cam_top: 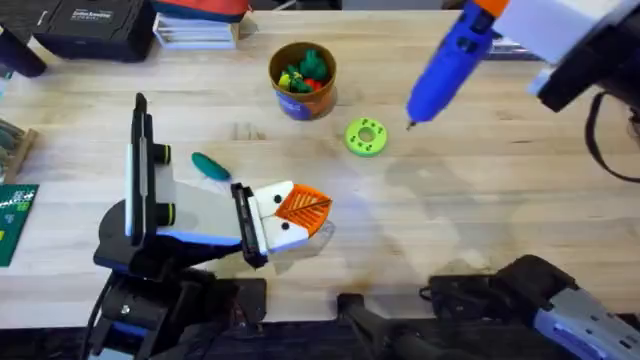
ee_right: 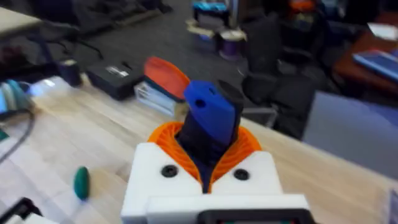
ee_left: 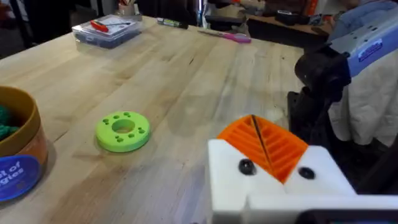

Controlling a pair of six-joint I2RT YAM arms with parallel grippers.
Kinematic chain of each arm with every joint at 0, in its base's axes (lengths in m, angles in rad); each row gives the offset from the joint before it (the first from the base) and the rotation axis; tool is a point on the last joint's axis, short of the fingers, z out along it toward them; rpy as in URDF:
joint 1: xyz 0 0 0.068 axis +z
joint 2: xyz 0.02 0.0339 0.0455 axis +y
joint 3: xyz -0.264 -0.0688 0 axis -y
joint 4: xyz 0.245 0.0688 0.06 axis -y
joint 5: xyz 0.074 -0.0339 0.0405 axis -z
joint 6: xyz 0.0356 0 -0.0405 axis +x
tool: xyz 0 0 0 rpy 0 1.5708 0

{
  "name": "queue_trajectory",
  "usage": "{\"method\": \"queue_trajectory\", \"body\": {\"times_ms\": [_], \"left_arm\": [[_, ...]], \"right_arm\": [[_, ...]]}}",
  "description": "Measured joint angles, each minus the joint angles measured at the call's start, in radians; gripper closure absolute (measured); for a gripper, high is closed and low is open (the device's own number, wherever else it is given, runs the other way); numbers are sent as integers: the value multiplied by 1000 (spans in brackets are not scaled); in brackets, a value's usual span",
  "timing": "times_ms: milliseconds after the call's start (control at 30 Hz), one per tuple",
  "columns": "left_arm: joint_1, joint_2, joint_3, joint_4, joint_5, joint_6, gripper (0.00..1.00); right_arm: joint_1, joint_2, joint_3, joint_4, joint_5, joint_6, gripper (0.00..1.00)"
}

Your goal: Pick up the gripper from the table and insert it into the empty holder that is missing its gripper. Then pick up a screw, insert it into the mounting hole, and use the screwdriver to tighten it. Finally, clean up the table by picking up the vegetable and placing it into the bucket.

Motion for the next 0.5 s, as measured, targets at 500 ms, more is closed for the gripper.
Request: {"method": "queue_trajectory", "body": {"times_ms": [500], "left_arm": [[0, 0, 0, 0, 0, 0, 996]], "right_arm": [[396, 69, -129, 411, 8, 14, 974]]}}
